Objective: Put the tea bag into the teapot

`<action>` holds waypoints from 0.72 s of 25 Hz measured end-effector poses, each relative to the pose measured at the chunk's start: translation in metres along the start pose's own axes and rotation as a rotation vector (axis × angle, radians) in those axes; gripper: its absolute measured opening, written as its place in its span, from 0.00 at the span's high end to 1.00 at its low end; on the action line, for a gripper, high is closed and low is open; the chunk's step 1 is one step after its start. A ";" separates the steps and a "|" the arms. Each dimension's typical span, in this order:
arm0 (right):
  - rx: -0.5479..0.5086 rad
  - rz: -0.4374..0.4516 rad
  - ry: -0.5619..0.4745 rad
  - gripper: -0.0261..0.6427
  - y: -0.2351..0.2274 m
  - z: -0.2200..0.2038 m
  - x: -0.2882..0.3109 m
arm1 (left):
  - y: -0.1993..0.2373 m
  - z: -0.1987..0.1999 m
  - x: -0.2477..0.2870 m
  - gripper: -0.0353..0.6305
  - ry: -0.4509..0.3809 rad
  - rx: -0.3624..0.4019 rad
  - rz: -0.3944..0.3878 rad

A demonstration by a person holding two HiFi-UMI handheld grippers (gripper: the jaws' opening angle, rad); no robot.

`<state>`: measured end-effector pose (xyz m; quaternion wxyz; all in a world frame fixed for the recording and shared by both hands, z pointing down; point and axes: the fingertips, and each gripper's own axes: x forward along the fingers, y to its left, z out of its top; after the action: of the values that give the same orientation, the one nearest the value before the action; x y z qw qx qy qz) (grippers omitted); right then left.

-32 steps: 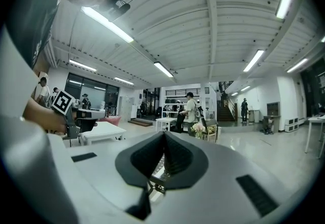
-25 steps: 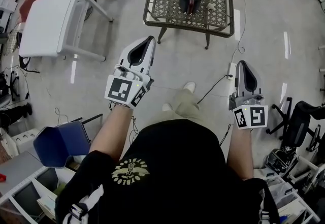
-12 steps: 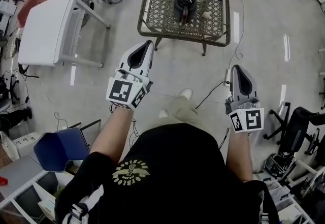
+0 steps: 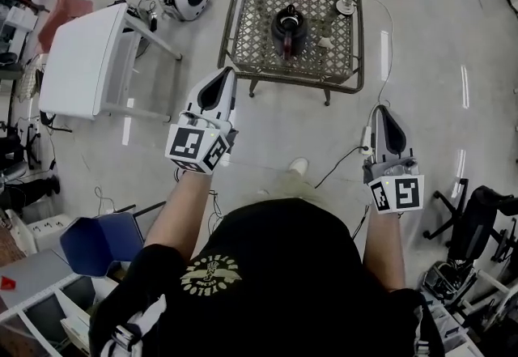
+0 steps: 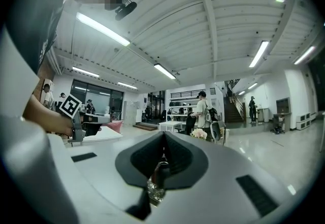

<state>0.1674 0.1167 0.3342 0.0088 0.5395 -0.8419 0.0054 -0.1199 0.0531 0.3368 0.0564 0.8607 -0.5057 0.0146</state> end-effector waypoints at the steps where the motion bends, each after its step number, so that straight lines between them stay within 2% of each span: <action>1: -0.005 -0.005 -0.001 0.95 -0.008 0.001 0.000 | -0.002 0.001 0.005 0.95 -0.006 -0.005 0.002; 9: -0.007 -0.013 -0.035 0.95 -0.059 0.011 0.015 | -0.008 0.018 0.037 0.95 -0.034 0.010 0.039; 18: 0.024 0.033 -0.060 0.95 -0.067 0.011 0.034 | -0.011 0.023 0.042 0.95 -0.023 0.029 0.060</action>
<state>0.2139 0.0575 0.3237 -0.0228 0.5257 -0.8504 -0.0005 -0.0910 0.0194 0.3168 0.0375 0.8460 -0.5316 0.0137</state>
